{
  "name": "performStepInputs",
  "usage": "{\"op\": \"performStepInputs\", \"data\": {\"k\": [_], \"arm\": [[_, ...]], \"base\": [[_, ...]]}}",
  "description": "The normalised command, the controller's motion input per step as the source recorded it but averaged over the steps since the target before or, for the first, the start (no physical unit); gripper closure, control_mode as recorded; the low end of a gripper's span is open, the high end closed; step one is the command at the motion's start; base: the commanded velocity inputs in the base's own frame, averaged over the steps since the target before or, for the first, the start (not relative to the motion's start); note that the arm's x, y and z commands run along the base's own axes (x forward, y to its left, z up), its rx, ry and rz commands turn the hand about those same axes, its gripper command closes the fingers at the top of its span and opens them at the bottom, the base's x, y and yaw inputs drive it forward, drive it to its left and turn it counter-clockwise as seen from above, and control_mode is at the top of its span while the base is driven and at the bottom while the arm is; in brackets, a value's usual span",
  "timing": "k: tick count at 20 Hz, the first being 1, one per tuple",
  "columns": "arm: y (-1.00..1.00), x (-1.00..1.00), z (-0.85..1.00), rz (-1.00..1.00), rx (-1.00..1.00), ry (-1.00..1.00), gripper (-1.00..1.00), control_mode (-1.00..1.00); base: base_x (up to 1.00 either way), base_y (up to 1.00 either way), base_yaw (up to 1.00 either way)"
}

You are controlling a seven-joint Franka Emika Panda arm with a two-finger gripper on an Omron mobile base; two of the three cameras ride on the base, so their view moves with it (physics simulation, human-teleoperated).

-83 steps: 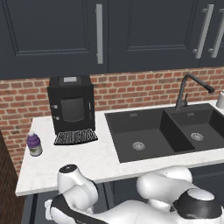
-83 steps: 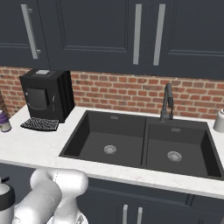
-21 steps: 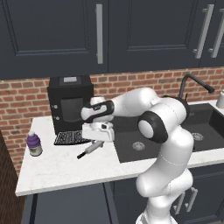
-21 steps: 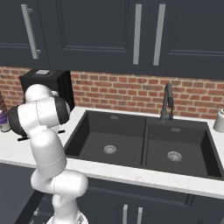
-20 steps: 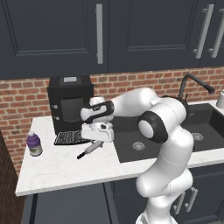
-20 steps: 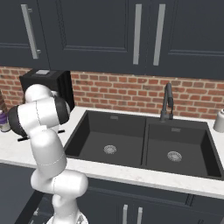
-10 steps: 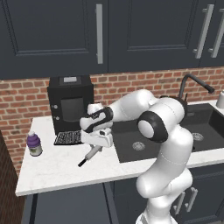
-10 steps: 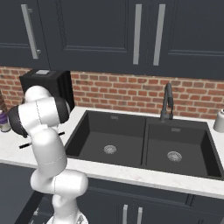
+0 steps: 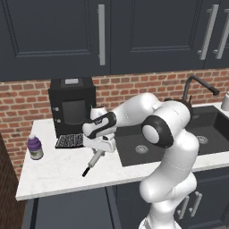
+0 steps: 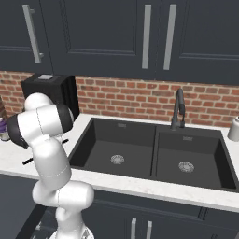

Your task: Pick the rolling pin from the drawer and place it on the counter.

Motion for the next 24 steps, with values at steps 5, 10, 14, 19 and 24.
{"op": "performStepInputs", "data": {"k": [5,10,14,19,24], "arm": [[0.00,0.00,0.00,0.00,0.00,0.00,-1.00,-1.00],[0.00,-0.22,0.17,0.01,0.00,-0.11,-1.00,-1.00],[-0.49,-0.55,0.80,0.07,0.00,-0.19,-1.00,-1.00],[-0.98,-0.67,0.73,0.01,0.00,-0.12,-1.00,-1.00],[-1.00,-0.53,0.51,0.08,0.00,-0.08,-1.00,-1.00]], "base": [[0.00,0.00,0.00],[0.00,0.00,0.00],[0.00,0.00,0.00],[0.00,0.00,0.00],[0.00,0.00,0.00]]}}
